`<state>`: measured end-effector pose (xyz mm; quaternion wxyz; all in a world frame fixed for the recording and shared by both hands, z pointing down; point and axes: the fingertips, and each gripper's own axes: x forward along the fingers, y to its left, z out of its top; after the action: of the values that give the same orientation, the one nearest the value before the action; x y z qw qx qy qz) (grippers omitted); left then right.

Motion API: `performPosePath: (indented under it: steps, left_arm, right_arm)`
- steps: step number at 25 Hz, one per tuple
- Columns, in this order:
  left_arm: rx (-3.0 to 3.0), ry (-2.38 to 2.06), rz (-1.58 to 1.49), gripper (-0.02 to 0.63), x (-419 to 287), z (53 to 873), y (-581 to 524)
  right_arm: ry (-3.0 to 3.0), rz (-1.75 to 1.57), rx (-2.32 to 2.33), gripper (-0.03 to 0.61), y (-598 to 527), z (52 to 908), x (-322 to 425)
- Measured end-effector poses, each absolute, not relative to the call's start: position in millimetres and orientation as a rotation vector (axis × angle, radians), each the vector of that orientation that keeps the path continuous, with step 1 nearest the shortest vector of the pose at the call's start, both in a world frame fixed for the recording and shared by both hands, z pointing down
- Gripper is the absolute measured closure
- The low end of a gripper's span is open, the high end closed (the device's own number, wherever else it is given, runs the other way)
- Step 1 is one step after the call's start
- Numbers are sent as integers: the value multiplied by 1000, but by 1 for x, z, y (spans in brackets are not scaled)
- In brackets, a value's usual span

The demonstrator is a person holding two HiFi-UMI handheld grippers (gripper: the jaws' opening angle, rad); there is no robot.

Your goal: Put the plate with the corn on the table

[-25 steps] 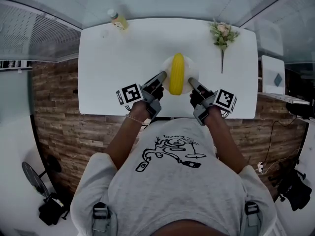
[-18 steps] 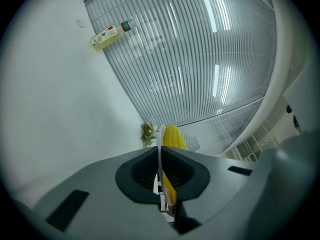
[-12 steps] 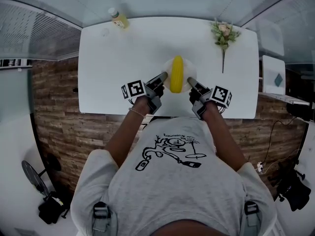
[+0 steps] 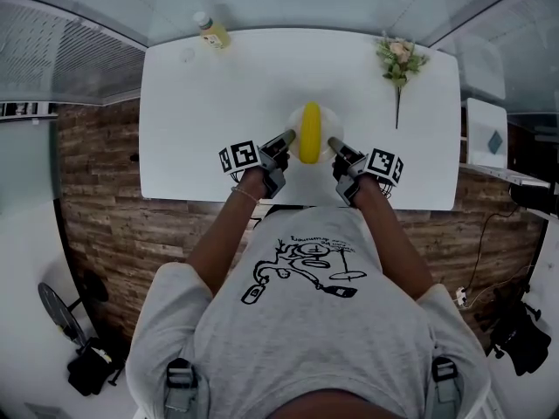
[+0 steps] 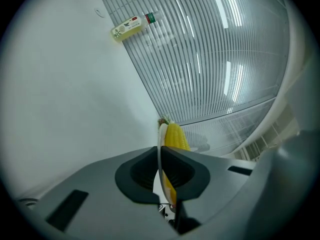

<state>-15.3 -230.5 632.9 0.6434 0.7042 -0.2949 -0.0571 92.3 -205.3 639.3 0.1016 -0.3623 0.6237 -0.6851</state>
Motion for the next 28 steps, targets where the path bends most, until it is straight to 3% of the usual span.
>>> performPosePath:
  steps: [28]
  left_arm:
    - [1576,-759,18,574,-25,711,-236]
  right_arm:
    - [1740,-2171,-1132,557,-210,720,84]
